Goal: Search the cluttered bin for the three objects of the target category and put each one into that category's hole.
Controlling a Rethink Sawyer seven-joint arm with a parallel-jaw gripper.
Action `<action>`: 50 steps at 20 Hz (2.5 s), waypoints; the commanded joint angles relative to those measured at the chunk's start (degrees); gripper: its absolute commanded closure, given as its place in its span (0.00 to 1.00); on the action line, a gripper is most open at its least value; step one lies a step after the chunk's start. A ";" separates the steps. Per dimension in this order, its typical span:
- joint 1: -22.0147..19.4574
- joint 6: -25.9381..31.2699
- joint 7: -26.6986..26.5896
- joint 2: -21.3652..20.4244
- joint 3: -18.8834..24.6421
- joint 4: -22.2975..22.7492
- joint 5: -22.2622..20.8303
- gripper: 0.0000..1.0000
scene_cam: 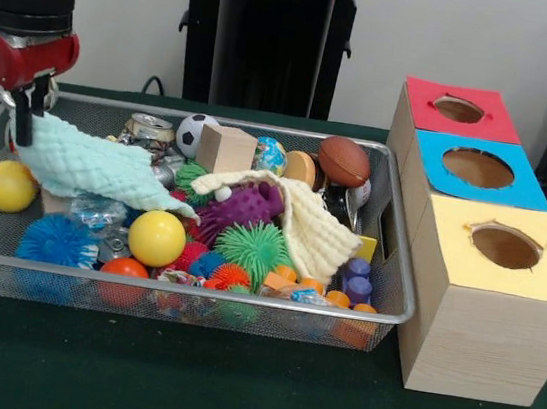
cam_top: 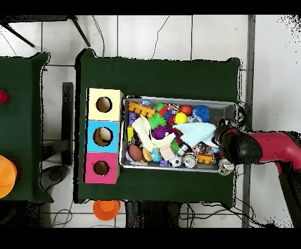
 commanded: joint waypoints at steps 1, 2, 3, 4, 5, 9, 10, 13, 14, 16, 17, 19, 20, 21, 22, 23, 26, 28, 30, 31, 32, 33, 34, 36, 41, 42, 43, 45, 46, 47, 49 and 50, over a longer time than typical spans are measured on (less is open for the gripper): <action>2.13 7.10 -16.98 -1.73 -1.75 -3.35 -3.77 1.00; 2.35 7.23 -17.00 -1.98 -1.92 -3.41 -3.98 1.00; 2.55 7.40 -17.02 -2.16 -1.95 -3.13 -3.92 1.00; 2.33 7.62 -17.44 -2.34 -1.95 -3.08 -3.75 1.00; 2.49 7.61 -17.37 -2.43 -2.17 -2.91 -3.96 1.00; 2.78 7.03 -16.99 -2.53 -3.03 -2.67 -4.99 1.00; 2.40 7.05 -17.61 -2.34 -3.01 -3.04 -4.92 1.00; 1.77 6.89 -17.85 -2.06 -2.50 -2.65 -3.87 1.00; 1.47 6.94 -17.98 -1.81 -2.11 -2.34 -3.15 1.00; 0.51 7.36 -18.85 -1.09 -0.79 -1.25 -1.05 1.00; 0.14 7.50 -18.75 -0.70 -0.26 -0.67 -0.03 1.00; 0.30 7.58 -17.96 -1.00 -0.33 -0.17 0.18 1.00; 0.63 7.59 -17.32 -1.32 -0.67 -0.01 -0.10 0.00; 0.40 7.64 -16.91 -1.17 -0.50 0.30 0.50 0.00; 0.16 7.68 -16.50 -1.02 -0.33 0.60 1.09 0.00; -0.07 7.73 -16.10 -0.86 -0.15 0.91 1.69 0.00; 0.11 7.32 -14.88 -1.15 -0.18 2.11 2.09 0.00; 0.32 6.72 -13.86 -1.61 -0.17 3.13 2.16 0.00; 0.14 6.50 -13.65 -1.61 -0.11 3.21 2.36 0.00; -0.02 6.56 -13.78 -1.47 -0.09 2.91 2.49 0.00; -0.01 6.40 -13.55 -1.52 -0.15 3.00 2.47 0.00; 0.02 6.16 -13.21 -1.30 -0.24 2.51 2.46 0.00; 0.00 5.77 -12.74 -1.27 -0.17 2.64 2.59 0.00; -0.80 5.72 -11.83 -0.08 1.54 3.00 5.68 0.00; -0.02 4.75 -2.99 -1.71 2.44 7.08 12.28 0.00; 0.17 4.45 -2.27 -1.82 2.15 7.35 12.77 0.00; 0.55 3.93 -0.74 -2.09 1.89 7.86 13.63 0.00; 1.39 2.71 1.13 -2.24 1.27 8.48 14.46 0.00; 1.79 2.22 1.99 -2.38 0.91 8.77 14.86 0.00; 2.72 1.74 3.20 -2.52 0.30 8.89 15.12 0.00; 3.67 0.89 4.51 -3.43 -0.34 9.87 15.22 0.00; 4.14 0.42 5.21 -3.91 -0.72 10.39 15.23 0.00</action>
